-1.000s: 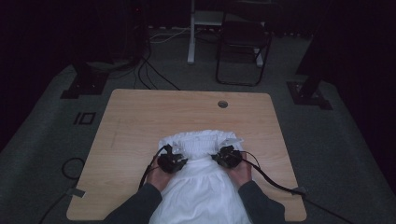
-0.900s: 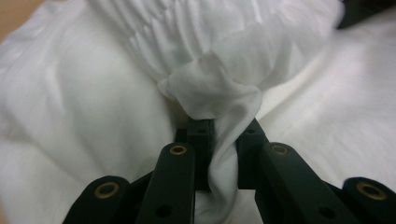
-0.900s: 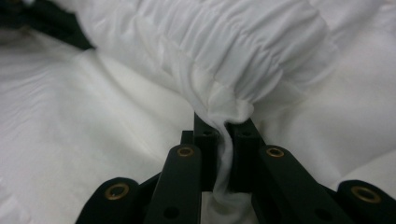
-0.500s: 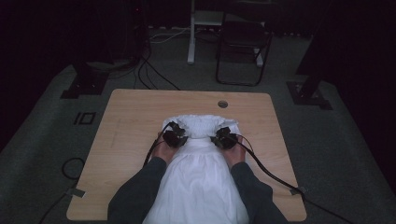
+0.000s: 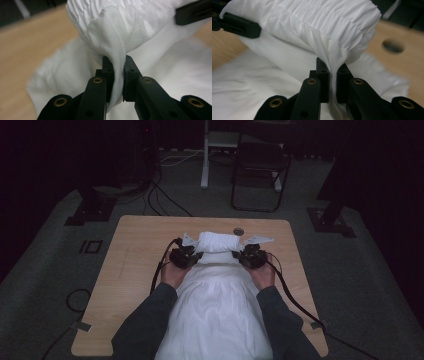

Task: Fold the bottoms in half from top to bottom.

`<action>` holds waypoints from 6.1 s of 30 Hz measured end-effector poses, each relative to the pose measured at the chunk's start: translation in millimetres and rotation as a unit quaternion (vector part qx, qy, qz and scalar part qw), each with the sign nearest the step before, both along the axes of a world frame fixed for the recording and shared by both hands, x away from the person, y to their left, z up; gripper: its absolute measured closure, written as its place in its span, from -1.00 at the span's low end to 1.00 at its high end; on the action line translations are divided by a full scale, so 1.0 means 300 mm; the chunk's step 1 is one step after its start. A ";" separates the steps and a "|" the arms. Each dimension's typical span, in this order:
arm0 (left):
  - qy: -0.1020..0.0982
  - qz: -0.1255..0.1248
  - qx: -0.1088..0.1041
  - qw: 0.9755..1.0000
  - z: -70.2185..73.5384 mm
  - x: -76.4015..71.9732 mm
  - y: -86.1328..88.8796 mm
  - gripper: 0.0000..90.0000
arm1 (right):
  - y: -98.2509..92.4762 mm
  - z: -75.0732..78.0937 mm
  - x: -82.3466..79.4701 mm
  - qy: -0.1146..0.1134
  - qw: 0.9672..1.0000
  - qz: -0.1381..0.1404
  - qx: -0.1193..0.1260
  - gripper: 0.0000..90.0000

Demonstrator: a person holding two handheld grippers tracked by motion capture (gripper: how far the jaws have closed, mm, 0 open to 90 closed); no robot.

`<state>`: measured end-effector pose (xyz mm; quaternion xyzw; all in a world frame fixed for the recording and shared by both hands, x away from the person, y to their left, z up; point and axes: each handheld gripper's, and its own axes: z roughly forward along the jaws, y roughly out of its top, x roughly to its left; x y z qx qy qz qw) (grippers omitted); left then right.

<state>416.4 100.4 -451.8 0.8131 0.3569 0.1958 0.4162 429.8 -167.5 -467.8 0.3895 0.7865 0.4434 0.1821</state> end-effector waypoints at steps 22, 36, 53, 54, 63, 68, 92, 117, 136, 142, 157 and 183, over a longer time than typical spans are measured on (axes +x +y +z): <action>0.069 -0.077 0.110 0.989 -0.314 -0.385 -0.007 0.83 | 0.001 -0.240 -0.416 0.059 0.993 0.077 -0.071 0.88; 0.065 -0.038 0.117 0.990 -0.303 -0.132 -0.007 0.82 | 0.051 -0.295 -0.192 0.060 0.995 0.045 -0.072 0.87; 0.064 -0.006 0.080 0.995 -0.282 0.062 -0.017 0.86 | 0.055 -0.246 0.031 0.058 0.993 0.008 -0.098 0.89; 0.056 -0.016 0.064 0.996 -0.259 0.035 -0.006 0.86 | 0.048 -0.223 0.012 0.045 0.994 0.014 -0.098 0.89; -0.038 -0.057 -0.003 0.998 0.028 -0.189 0.026 0.86 | -0.043 0.034 -0.185 -0.049 0.998 0.033 -0.018 0.89; -0.029 -0.087 0.017 0.996 0.021 -0.319 0.025 0.85 | -0.067 0.062 -0.321 -0.059 0.996 0.058 -0.020 0.89; 0.079 -0.024 0.069 0.994 -0.315 -0.170 0.026 0.65 | 0.011 -0.310 -0.258 0.076 0.996 0.048 -0.030 0.73; 0.111 0.015 0.048 0.993 -0.293 -0.001 0.038 0.85 | -0.031 -0.287 -0.074 0.125 0.991 -0.042 -0.009 0.88; 0.063 -0.051 0.004 0.997 -0.262 -0.174 0.079 0.56 | -0.154 -0.185 -0.254 0.035 0.999 0.003 0.020 0.51; 0.067 -0.067 0.024 0.995 -0.280 -0.139 -0.003 0.51 | -0.097 -0.204 -0.154 0.051 0.998 0.006 0.034 0.46; 0.065 -0.103 0.035 0.992 -0.271 -0.236 0.032 0.41 | -0.010 -0.263 -0.346 0.096 0.988 0.121 -0.025 0.56; 0.057 -0.010 0.044 0.997 -0.342 -0.200 0.037 0.27 | 0.014 -0.318 -0.157 0.041 0.998 -0.001 -0.055 0.14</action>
